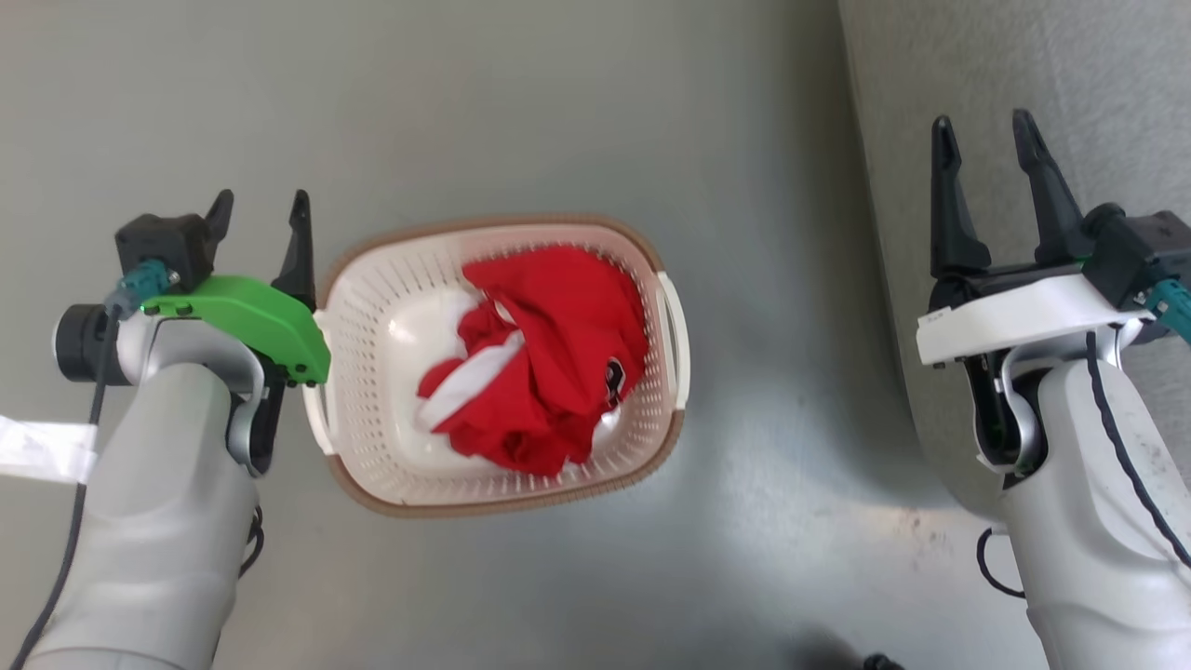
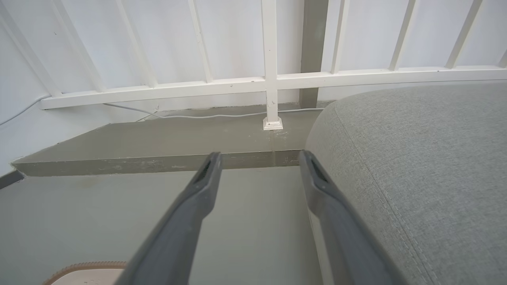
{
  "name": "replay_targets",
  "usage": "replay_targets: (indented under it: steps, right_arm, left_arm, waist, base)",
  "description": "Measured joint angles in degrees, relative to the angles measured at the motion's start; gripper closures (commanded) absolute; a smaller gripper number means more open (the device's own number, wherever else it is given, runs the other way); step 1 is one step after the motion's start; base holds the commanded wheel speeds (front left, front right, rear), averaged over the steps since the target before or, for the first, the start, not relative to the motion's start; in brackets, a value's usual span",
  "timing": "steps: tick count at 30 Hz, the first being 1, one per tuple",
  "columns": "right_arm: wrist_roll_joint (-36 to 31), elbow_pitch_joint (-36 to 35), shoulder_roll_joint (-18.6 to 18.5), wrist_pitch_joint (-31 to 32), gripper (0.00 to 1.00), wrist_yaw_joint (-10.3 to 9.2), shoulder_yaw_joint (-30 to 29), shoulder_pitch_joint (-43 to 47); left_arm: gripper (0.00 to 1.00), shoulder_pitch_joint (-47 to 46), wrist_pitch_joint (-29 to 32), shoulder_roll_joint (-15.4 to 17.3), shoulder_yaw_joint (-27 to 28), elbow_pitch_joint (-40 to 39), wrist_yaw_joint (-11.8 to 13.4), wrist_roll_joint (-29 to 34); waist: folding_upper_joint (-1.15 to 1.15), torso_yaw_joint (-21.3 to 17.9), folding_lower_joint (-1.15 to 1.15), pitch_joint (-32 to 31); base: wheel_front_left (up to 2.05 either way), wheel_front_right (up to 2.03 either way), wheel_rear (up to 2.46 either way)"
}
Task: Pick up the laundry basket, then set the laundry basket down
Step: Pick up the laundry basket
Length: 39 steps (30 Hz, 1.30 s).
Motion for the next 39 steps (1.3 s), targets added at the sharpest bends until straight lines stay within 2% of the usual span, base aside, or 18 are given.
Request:
replay_targets:
  steps: [5, 11, 21, 26, 39]
  right_arm:
    - [-0.2, -0.1, -0.2, 0.0, 0.0, 0.0, -0.4, 1.3]
    - [-0.7, -0.1, -0.5, 0.0, 0.0, 0.0, -0.6, 3.4]
    - [-1.1, 0.0, -0.6, 0.0, 0.0, 0.05, -0.1, 7.8]
    - [-1.1, 0.0, -0.4, 0.0, 0.0, 0.05, 0.1, 11.1]
    - [-1.1, -0.1, -0.3, 0.0, 0.0, 0.05, 0.9, 17.0]
  left_arm:
    - [0.0, 2.4, 0.0, 0.0, 0.2, -4.0, 0.9, 1.9]
    - [0.0, 4.5, 0.0, 0.2, 1.7, -13.2, 2.0, 3.5]
    - [0.0, 14.0, 0.0, 0.3, 2.4, -21.8, 4.6, 5.4]
    - [0.0, 21.4, 0.0, 0.2, 3.4, -25.1, 6.0, 5.3]
    - [0.0, 31.7, 0.0, 0.2, 3.5, -31.8, 8.1, 5.4]
  waist:
    - [0.0, 0.7, 0.0, -4.1]
    - [0.0, 1.4, 0.0, -9.0]
    - [0.0, 2.3, 0.0, -16.6]
    - [0.0, 2.2, 0.0, -20.6]
    - [0.0, 2.2, 0.0, -25.9]
  base:
    - [0.0, 0.0, 0.0]
    - [0.0, 0.0, 0.0]
    - [0.0, 0.0, 0.0]
    - [0.0, 0.0, 0.0]
    - [0.0, 0.0, 0.0]
